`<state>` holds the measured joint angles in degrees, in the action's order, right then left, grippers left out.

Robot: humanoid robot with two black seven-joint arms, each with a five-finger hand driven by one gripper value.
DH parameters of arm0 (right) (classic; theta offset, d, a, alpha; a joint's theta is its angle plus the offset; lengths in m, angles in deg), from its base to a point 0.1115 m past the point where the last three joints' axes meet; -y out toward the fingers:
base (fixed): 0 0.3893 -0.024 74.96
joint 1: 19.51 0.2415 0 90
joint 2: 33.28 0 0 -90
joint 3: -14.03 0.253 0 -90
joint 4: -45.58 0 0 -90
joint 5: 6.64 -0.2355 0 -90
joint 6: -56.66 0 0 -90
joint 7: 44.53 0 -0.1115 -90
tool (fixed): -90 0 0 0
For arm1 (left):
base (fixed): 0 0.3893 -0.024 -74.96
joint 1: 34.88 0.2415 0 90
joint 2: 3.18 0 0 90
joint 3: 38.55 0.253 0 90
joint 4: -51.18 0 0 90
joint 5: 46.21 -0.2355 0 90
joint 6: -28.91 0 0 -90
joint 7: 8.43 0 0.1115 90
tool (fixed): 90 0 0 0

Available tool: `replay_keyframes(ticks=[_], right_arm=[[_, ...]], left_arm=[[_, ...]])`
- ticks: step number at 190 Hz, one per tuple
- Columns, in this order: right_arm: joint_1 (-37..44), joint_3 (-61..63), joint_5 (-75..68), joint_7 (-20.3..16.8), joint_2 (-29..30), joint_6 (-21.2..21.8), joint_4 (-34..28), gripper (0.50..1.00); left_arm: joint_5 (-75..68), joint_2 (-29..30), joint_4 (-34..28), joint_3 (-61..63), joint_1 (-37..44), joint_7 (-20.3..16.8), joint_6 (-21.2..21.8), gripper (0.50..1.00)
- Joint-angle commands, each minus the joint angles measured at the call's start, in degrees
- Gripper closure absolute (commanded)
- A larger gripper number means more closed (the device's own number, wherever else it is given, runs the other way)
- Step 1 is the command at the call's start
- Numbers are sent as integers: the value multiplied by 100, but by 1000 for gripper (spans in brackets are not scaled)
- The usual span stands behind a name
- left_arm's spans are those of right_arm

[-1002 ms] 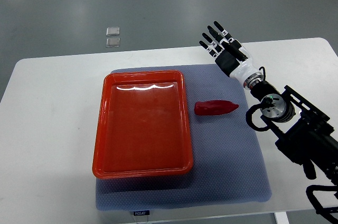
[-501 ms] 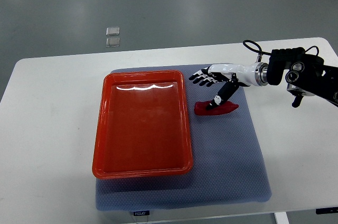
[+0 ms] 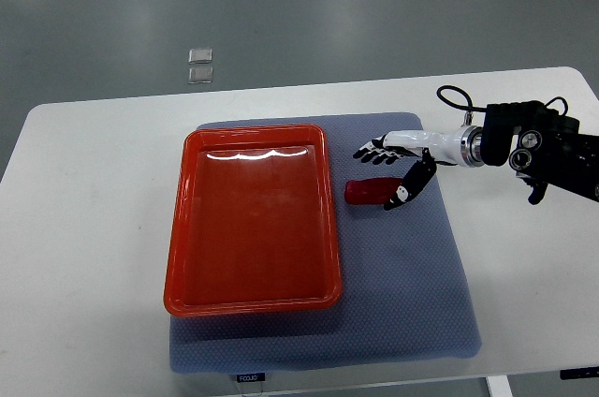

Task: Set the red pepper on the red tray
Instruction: 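Lower the right hand over the red pepper and close fingers around it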

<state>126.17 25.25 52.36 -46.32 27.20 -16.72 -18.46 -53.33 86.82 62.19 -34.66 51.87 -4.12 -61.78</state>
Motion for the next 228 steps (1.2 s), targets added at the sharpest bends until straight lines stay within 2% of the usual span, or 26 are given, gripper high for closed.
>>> replay_keyframes(ticks=[1,49,56,71,85,98,106,119,132,185,228], right_arm=[[-92,-5,33,21,25,-80,6,591],[-285,-5,305,56,183,-344,59,599],[-312,-5,349,73,201,-379,59,609],[-364,-14,437,100,210,-458,68,666],[-373,-14,481,100,218,-520,76,691],[-373,-14,490,108,218,-581,76,744],[-373,-22,499,117,218,-625,76,805],[-365,-66,613,135,218,-686,76,934],[-365,-93,736,135,218,-739,76,1000],[-250,-66,683,135,78,-766,76,1000],[479,-31,507,135,25,-713,6,1000]], left_arm=[[0,0,-2,7,-1,-1,-1,500],[0,0,-2,-2,-1,-1,-1,500],[0,0,-2,-2,-1,-1,-1,500],[0,0,-2,-11,-1,-1,-1,500],[0,0,-2,-11,-1,-1,-1,500],[0,0,-2,-11,-1,-1,-1,500],[0,0,-2,-2,8,-1,-1,500],[0,0,-2,-2,0,-1,-1,500],[0,0,-2,-11,-1,-1,-1,500],[0,0,-11,-11,-1,-1,-1,500],[0,0,-19,-11,-1,-1,-1,500]])
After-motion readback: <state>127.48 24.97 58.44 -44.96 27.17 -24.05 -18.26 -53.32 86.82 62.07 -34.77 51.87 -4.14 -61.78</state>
